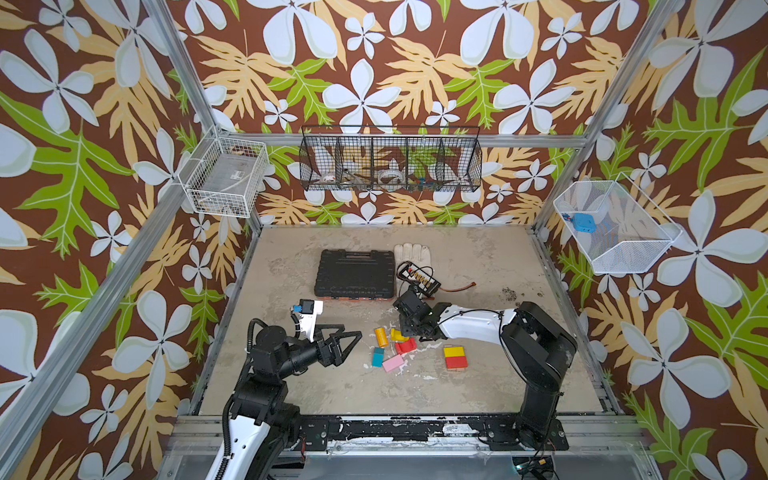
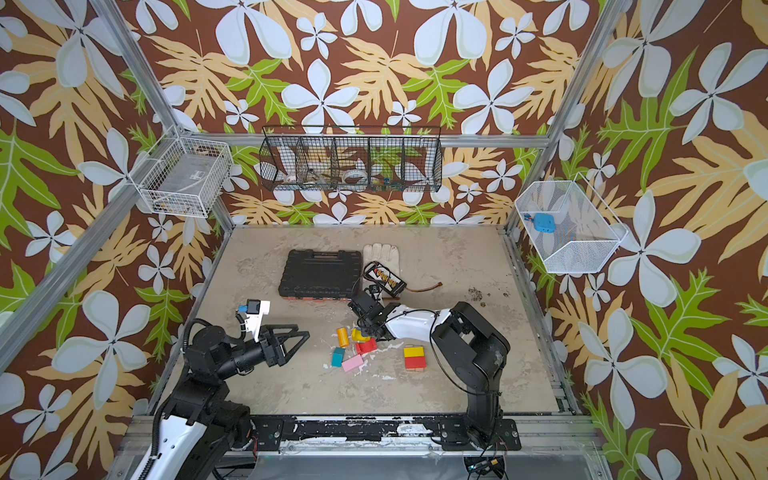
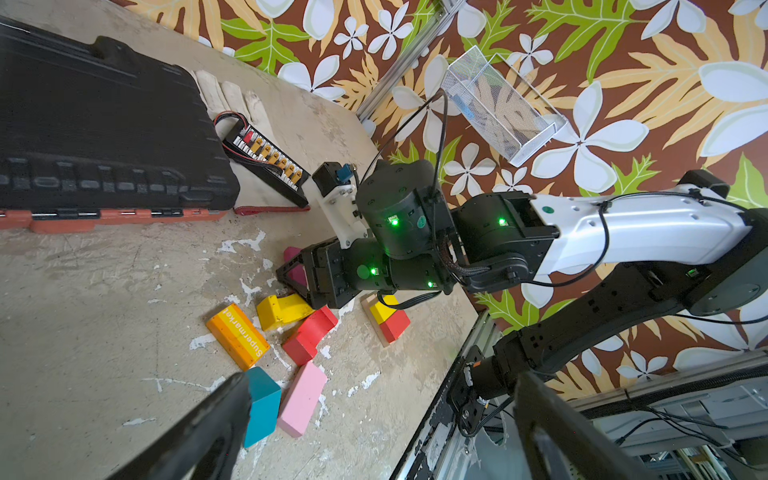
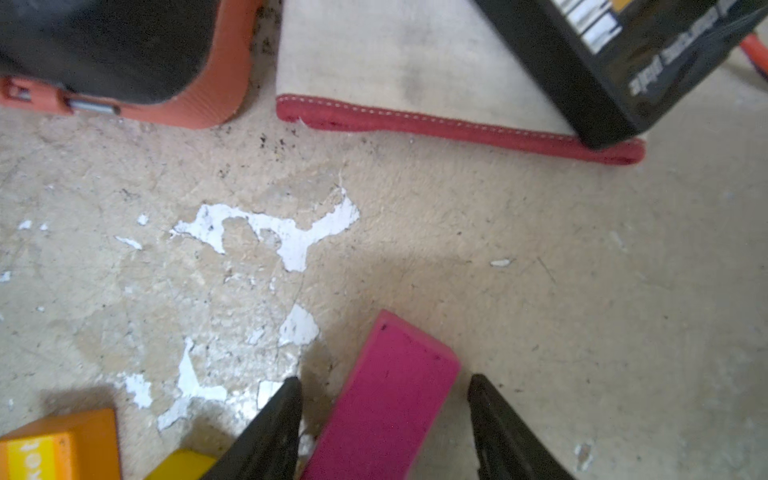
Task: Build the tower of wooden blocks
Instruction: 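Move the open right gripper farther from the robot toward the magenta block, then close the right gripper on the magenta block and lift it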
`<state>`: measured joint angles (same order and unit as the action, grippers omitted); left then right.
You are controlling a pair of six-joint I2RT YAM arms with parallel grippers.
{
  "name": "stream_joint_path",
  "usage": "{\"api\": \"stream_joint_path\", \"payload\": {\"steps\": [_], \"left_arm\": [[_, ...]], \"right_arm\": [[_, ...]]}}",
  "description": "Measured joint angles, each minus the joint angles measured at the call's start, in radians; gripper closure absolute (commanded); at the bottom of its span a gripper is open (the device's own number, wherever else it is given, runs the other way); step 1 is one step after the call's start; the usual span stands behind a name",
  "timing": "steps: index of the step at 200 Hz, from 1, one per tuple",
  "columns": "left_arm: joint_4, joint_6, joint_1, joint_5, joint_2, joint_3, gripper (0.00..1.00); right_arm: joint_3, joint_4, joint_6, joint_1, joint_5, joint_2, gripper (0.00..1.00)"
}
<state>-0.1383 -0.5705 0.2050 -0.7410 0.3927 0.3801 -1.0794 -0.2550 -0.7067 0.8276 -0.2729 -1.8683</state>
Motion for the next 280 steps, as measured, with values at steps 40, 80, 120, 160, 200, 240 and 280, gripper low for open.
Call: {"api": "stream_joint_path", "payload": {"steps": [40,80,120,160,200,240,280], "left_arm": [[0.004,0.0,0.0,0.0,-0.002,0.0,0.0],[0.007,0.0,0.0,0.0,-0.011,-0.001,0.0],[0.006,0.0,0.0,0.0,-0.007,-0.001,0.0],[0.007,0.0,0.0,0.0,-0.005,-0.001,0.0],[0.008,0.0,0.0,0.0,-0.013,-0.002,0.0],[0.007,0.0,0.0,-0.001,-0.006,-0.002,0.0],[0.008,0.0,0.0,-0.001,-0.008,-0.002,0.0]], "right_arm": [[0.005,0.007,0.0,0.0,-0.01,0.001,0.44],[-0.024,0.006,0.0,-0.001,-0.02,-0.024,0.48],[-0.07,0.025,0.001,-0.003,-0.04,-0.07,0.57],[-0.055,0.041,0.0,-0.003,-0.046,-0.061,0.66],[-0.051,-0.005,0.0,-0.004,-0.027,-0.036,0.73],[-0.056,-0.065,0.008,-0.01,-0.022,0.027,0.74],[0.019,-0.107,0.014,-0.011,-0.042,0.191,0.74]]}}
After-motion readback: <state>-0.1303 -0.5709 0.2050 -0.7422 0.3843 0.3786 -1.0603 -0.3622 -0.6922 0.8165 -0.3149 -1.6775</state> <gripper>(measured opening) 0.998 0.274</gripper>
